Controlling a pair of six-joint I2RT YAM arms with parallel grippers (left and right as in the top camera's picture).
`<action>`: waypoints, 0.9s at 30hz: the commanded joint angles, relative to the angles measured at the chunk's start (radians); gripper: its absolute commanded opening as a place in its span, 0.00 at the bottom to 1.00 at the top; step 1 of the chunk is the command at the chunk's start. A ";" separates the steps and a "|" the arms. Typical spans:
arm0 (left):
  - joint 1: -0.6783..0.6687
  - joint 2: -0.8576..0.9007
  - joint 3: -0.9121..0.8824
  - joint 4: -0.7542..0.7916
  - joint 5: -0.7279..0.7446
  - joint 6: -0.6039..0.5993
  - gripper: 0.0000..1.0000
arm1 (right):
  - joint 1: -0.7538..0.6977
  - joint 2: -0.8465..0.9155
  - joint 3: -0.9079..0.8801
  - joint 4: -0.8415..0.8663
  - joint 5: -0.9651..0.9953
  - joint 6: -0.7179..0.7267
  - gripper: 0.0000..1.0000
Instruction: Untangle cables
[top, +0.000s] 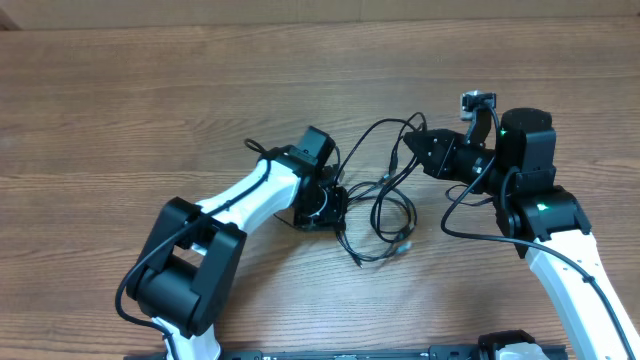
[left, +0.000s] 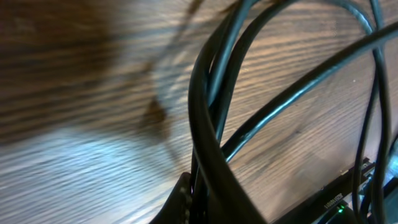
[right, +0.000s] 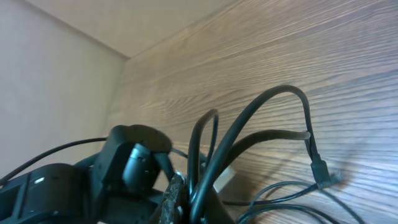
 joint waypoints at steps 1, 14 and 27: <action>0.055 -0.088 0.019 -0.019 -0.013 0.092 0.04 | -0.016 -0.016 0.026 0.032 0.047 0.002 0.04; 0.121 -0.249 0.019 -0.141 -0.390 0.152 0.04 | -0.228 -0.077 0.026 0.036 0.048 0.185 0.04; 0.235 -0.249 0.021 -0.253 -0.654 -0.014 0.04 | -0.457 -0.076 0.026 -0.201 0.199 0.153 0.04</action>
